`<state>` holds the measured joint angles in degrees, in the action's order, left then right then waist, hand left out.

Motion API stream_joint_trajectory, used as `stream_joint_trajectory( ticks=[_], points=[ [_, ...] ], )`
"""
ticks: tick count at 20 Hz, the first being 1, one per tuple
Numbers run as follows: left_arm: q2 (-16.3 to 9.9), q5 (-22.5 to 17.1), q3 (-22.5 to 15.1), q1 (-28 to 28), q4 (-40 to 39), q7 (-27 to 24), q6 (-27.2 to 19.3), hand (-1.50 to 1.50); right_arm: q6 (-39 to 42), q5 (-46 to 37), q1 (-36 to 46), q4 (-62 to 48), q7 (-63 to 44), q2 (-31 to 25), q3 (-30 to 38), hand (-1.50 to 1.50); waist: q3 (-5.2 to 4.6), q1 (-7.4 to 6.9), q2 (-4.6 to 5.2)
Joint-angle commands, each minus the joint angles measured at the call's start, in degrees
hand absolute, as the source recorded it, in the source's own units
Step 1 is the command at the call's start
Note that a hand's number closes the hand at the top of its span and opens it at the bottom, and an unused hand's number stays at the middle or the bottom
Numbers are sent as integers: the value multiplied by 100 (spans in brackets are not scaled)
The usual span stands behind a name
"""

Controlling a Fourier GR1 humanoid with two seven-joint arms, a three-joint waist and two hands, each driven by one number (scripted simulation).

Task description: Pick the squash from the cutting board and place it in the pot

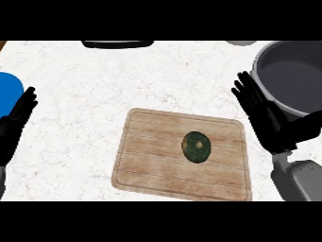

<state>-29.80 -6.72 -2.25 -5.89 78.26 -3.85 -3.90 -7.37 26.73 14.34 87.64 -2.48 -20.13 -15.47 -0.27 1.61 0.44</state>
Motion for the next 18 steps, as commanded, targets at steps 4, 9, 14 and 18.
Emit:
stream_joint_trajectory(
  ticks=[4, 9, 14, 18],
  points=[
    [893, -260, -4, 35, 268, -304, -458, 0, 643, -369, 296, 1241, 1980, -577, 791, 150, 37, 61, -169],
    [1632, -499, -127, 206, 644, -456, -786, 0, -822, -1737, -590, 579, 2803, -990, 1780, -150, 46, 175, -98],
    [1907, -246, -463, 316, 910, -459, -986, 0, -546, -2016, -1777, 1293, 5331, 66, 1044, -150, 45, -36, -75],
    [1867, -177, -520, 673, 1506, -240, -1060, 0, -230, -2189, -2977, 2152, 5904, -201, 1046, -150, 31, -89, -79]
  ],
)
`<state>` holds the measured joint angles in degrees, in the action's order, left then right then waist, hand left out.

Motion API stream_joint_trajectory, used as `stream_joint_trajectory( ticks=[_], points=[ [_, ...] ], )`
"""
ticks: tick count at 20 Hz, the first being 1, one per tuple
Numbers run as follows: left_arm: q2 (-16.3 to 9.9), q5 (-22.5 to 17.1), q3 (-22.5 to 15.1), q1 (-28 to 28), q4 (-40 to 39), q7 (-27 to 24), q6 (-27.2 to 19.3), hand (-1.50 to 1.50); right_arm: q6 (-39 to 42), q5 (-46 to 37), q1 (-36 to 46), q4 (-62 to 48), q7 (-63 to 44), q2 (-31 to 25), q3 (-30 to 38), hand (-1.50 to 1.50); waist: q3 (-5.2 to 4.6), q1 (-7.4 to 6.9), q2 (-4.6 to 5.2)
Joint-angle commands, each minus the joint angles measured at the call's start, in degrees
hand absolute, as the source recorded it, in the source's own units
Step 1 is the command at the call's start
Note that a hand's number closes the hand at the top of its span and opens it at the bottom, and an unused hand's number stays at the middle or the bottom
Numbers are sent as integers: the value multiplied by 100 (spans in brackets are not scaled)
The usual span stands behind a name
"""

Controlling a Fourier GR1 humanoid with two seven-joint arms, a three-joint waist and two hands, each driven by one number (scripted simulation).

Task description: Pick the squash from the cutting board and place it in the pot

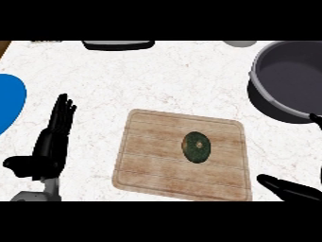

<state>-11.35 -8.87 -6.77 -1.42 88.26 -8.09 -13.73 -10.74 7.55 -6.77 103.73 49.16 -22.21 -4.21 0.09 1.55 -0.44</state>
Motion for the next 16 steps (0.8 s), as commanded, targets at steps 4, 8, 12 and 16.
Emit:
stream_joint_trajectory(
  ticks=[4, 8, 12, 16],
  points=[
    [260, 241, -247, 152, 95, -61, -147, 0, -214, -1235, -1347, 768, -117, -473, -181, -150, -16, -64, 28],
    [198, 240, -299, 361, 289, -158, -51, 0, -368, -2480, -1669, 1151, -1275, -1109, -410, -150, -34, -114, 26],
    [106, 125, -95, 152, 294, 129, -62, 0, -206, -3513, -1944, 1790, -2727, -1429, -773, -150, -38, -105, 29],
    [404, 357, -309, -53, 52, 37, -225, 0, 149, -4519, -1268, 2073, -4280, -985, -1565, -150, -25, -188, 57]
  ],
)
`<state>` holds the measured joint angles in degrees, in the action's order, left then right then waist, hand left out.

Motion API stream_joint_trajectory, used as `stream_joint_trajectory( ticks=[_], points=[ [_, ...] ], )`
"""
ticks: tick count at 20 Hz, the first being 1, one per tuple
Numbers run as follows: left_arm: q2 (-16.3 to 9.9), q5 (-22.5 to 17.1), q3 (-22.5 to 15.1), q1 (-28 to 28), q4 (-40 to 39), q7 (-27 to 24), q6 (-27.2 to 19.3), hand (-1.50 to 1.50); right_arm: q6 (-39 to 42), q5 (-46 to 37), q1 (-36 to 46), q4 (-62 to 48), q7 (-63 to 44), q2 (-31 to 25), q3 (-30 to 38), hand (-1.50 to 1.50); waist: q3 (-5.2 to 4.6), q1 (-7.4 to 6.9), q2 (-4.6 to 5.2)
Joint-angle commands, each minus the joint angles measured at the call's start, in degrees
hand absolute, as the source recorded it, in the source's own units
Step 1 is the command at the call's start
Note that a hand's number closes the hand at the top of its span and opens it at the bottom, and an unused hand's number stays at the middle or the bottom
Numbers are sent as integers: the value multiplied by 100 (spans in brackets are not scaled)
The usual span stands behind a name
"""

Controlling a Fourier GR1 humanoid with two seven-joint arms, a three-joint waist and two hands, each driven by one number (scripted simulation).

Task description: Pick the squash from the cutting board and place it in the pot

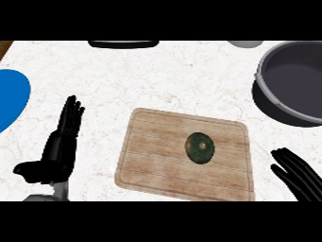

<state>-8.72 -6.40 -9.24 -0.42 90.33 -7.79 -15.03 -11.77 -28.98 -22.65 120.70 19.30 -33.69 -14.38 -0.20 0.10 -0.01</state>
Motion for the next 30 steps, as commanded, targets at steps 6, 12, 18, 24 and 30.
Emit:
stream_joint_trajectory(
  ticks=[6, 12, 18, 24, 30],
  points=[
    [258, 116, 77, -485, -560, -116, 33, 0, 855, -1658, 1056, 27, -2269, 992, -1397, -150, 15, -5, 8],
    [288, 297, -31, 70, -90, -162, -23, 0, 1190, -2132, 1474, -872, -2774, 1344, -1284, -150, 19, -26, 0],
    [399, 343, 31, 138, -43, -112, 52, 0, 1623, -2374, 2202, -1434, -3037, 2027, -1409, -150, 19, -33, 2],
    [218, 233, 357, 243, 269, 80, 443, 0, 1555, -2362, 2218, -1884, -2444, 2035, -879, -150, 20, -23, -2],
    [433, 409, 478, -296, -252, 83, 375, 0, 1228, -2642, 2249, -2443, -2058, 2277, -798, -150, 20, -10, 0]
  ],
)
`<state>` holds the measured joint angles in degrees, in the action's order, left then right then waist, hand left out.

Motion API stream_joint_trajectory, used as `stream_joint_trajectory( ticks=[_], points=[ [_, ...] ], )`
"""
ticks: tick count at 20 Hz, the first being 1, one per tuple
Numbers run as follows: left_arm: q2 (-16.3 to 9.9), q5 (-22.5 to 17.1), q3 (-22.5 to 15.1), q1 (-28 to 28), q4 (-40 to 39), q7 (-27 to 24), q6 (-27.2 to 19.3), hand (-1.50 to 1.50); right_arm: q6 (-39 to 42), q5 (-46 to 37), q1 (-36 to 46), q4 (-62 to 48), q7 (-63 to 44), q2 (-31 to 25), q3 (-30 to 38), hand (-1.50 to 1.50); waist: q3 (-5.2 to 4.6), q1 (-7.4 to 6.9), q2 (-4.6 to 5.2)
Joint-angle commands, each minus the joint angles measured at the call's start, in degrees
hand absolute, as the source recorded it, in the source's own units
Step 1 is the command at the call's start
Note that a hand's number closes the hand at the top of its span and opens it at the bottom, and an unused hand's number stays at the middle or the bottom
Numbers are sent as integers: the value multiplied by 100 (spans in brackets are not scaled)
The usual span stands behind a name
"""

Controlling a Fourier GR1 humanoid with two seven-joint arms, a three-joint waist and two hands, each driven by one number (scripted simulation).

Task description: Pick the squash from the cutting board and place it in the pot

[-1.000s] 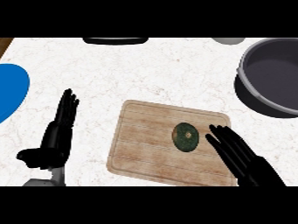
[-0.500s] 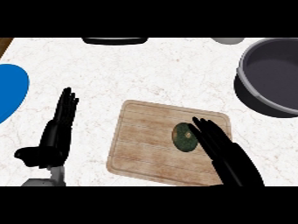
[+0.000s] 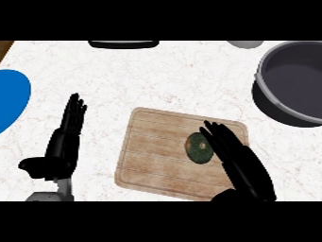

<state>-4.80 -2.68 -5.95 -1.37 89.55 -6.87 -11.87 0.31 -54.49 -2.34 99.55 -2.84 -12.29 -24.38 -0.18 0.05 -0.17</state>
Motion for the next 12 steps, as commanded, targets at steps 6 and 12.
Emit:
stream_joint_trajectory(
  ticks=[6, 12],
  points=[
    [138, 116, 134, -126, -355, -144, 131, 0, -201, -34, 432, -952, 604, 330, 403, -150, 18, -7, 20],
    [-10, -27, 244, 55, 152, 110, 302, 0, -1141, -623, 469, -855, 839, 529, 315, 150, 19, -11, 16]
  ],
)
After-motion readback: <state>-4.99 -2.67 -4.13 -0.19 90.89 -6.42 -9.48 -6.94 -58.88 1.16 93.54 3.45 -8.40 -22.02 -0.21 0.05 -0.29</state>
